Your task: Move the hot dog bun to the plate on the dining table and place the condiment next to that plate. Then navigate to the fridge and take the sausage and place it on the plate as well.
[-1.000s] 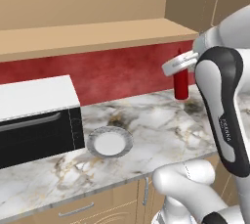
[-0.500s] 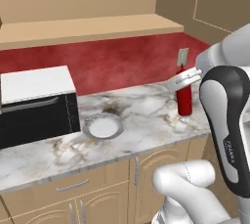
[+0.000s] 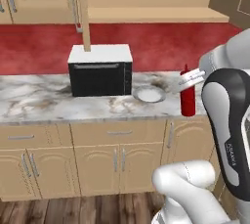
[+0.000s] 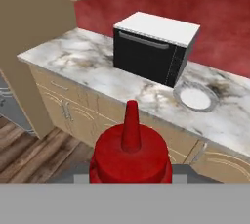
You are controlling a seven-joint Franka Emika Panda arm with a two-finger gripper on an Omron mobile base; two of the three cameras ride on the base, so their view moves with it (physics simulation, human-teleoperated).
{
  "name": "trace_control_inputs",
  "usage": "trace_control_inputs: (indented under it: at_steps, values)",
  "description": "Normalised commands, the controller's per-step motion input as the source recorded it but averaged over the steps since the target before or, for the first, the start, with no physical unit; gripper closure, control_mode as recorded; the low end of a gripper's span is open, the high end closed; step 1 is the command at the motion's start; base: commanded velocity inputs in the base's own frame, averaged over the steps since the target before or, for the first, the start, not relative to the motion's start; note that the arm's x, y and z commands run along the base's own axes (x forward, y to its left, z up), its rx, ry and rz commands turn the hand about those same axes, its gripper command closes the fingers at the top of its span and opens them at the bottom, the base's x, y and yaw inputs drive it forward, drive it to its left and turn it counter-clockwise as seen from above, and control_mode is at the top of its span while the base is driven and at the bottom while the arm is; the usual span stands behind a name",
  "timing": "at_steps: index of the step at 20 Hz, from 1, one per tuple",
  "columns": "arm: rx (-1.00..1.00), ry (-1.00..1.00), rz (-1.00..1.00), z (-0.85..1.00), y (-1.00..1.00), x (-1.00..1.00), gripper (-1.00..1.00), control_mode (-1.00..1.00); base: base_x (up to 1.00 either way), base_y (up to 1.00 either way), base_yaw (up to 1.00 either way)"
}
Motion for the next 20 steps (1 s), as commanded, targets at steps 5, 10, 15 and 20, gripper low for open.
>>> trace_control_inputs:
  at_steps: [5, 10, 15, 20]
  values:
    - [0.00, 0.00, 0.00, 0.00, 0.00, 0.00, 1.00, 1.00, -0.22, 0.67, 0.83]
    - [0.00, 0.00, 0.00, 0.00, 0.00, 0.00, 1.00, 1.00, -0.11, 0.79, 0.82]
    - [0.00, 0.00, 0.00, 0.00, 0.00, 0.00, 1.00, 1.00, 0.00, 0.80, 0.76]
    - [0.00, 0.00, 0.00, 0.00, 0.00, 0.00, 1.00, 1.00, 0.50, 0.56, 0.60]
